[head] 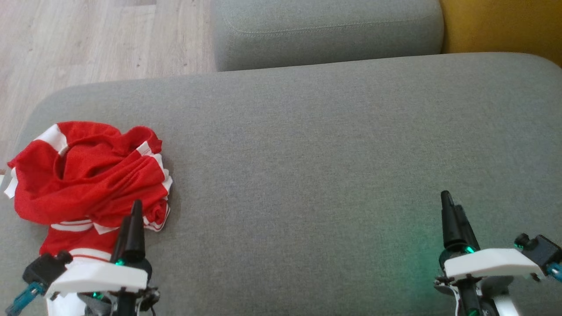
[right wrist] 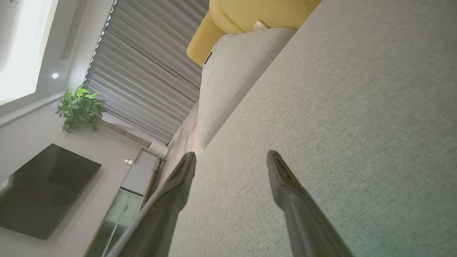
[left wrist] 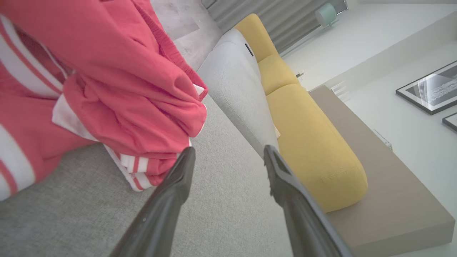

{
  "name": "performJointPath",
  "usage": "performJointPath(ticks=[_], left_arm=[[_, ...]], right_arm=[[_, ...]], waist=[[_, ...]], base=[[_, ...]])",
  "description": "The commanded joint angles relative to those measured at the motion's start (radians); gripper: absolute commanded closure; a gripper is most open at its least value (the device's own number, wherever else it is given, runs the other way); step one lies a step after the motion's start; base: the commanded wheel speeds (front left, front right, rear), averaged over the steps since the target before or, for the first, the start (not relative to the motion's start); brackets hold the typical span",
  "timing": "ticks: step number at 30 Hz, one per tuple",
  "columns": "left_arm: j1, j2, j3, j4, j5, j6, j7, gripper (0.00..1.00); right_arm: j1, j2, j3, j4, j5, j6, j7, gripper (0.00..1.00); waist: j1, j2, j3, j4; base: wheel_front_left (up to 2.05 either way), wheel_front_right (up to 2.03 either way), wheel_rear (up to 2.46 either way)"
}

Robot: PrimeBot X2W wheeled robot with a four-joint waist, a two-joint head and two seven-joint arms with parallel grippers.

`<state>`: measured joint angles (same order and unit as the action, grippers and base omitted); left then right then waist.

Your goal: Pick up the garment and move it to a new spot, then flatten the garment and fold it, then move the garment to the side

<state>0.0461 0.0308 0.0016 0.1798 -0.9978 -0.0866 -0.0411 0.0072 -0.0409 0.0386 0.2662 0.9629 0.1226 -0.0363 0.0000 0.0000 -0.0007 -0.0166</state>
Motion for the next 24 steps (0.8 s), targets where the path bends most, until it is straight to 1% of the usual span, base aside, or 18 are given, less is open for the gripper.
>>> performJointPath(ticks=[1, 18, 24], left_arm=[[-0.015, 0.012, 0.003, -0.047, 0.041, 0.004, -0.015, 0.0], [0.005, 0.014, -0.024, -0.091, 0.262, 0.007, -0.065, 0.0], [0.005, 0.015, -0.038, -0.101, 0.338, 0.008, -0.082, 0.0]], right_arm=[[-0.05, -0.011, 0.023, -0.042, -0.041, 0.004, -0.018, 0.0], [-0.051, -0.012, 0.074, -0.064, -0.249, 0.005, -0.068, 0.0], [-0.052, -0.011, 0.073, -0.075, -0.323, 0.005, -0.086, 0.0]], waist=[[0.0, 0.0, -0.001, 0.0], [0.0, 0.0, -0.004, 0.002], [0.0, 0.0, -0.006, 0.011]], base=[[0.0, 0.0, 0.0], [0.0, 0.0, 0.0], [0.0, 0.0, 0.0]])
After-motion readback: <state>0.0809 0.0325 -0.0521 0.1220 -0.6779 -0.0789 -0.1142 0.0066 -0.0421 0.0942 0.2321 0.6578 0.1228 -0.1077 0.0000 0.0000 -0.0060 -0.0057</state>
